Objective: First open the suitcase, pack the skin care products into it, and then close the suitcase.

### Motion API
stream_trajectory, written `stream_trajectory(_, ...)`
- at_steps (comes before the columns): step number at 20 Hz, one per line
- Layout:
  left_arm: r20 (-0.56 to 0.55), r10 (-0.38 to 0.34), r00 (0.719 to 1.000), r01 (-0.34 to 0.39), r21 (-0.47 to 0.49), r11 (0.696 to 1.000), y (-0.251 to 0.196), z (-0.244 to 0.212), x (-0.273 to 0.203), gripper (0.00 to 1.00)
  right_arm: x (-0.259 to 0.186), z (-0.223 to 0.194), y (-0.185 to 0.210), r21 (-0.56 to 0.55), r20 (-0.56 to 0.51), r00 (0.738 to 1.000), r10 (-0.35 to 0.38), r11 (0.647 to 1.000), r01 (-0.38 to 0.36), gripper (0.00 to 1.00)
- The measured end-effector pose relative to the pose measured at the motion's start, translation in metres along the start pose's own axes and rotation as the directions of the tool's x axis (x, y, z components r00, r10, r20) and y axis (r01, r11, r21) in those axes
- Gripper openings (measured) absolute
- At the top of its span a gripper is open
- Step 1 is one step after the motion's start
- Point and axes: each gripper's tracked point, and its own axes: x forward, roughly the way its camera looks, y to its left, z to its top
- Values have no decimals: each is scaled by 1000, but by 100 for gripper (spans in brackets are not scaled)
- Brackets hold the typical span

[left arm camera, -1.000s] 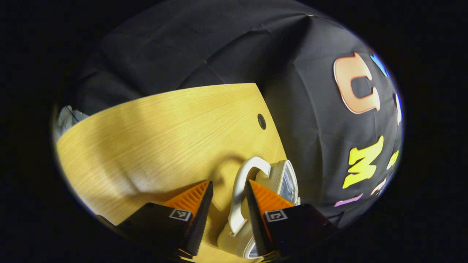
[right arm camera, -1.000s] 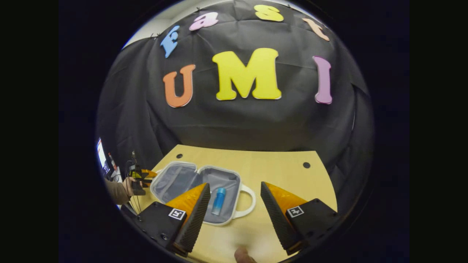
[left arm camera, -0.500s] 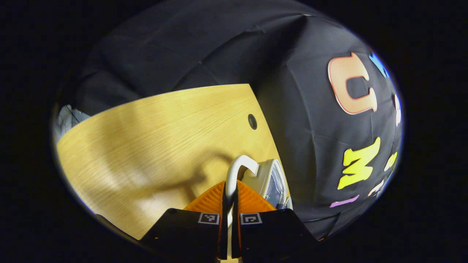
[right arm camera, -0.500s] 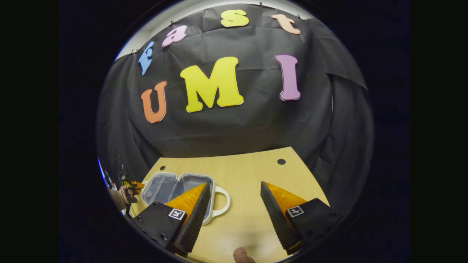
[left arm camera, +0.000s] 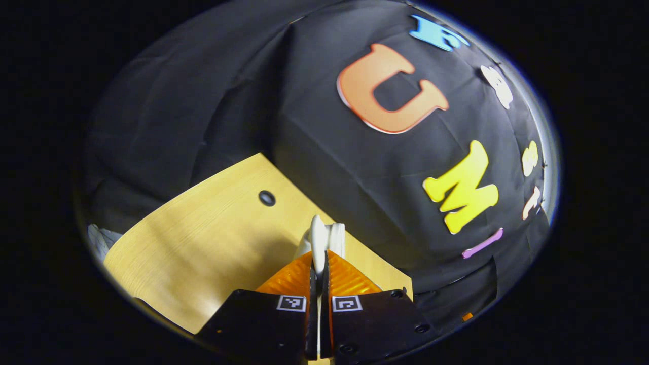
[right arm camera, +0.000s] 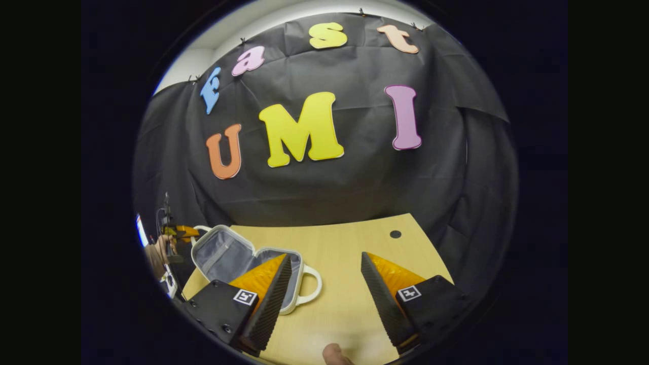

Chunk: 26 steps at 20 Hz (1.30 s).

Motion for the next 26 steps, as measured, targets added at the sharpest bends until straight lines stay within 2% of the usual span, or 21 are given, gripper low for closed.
stream_trajectory(3, 15, -71, 997, 70, 64, 995, -65, -12, -8, 5, -3, 7, -14, -24, 12, 1000, 22, 999, -22, 77)
stream_trajectory(4, 9, -97, 995, 96, 82, 992, -86, -21, -10, 5, -4, 7, -18, -26, 9, 1000, 30, 999, -30, 82)
stream_trajectory(5, 6, -118, 993, 117, 92, 989, -104, -28, -12, 5, -4, 6, -23, -30, 2, 999, 40, 999, -40, 82)
stream_trajectory(9, -36, -208, 977, 210, 83, 974, -173, -79, -9, 5, -7, 9, -46, -53, -10, 997, 70, 996, -71, 82)
stream_trajectory(13, -93, -232, 968, 239, 83, 967, -215, -138, 7, 5, -7, 9, -65, -57, -24, 996, 90, 994, -92, 82)
stream_trajectory(16, -164, -208, 964, 230, 128, 965, -230, -184, 26, 5, -10, 9, -81, -55, -28, 995, 92, 994, -94, 82)
stream_trajectory(19, -241, -145, 960, 197, 207, 958, -242, -232, 46, 5, -11, 5, -99, -58, -34, 996, 79, 995, -81, 82)
stream_trajectory(21, -274, -99, 957, 178, 279, 944, -247, -259, 58, 5, -12, 1, -113, -53, -45, 997, 64, 996, -67, 77)
stream_trajectory(26, -357, 39, 933, 124, 421, 899, -234, -316, 82, 5, -17, -19, -150, -15, -95, 995, 8, 1000, -9, 82)
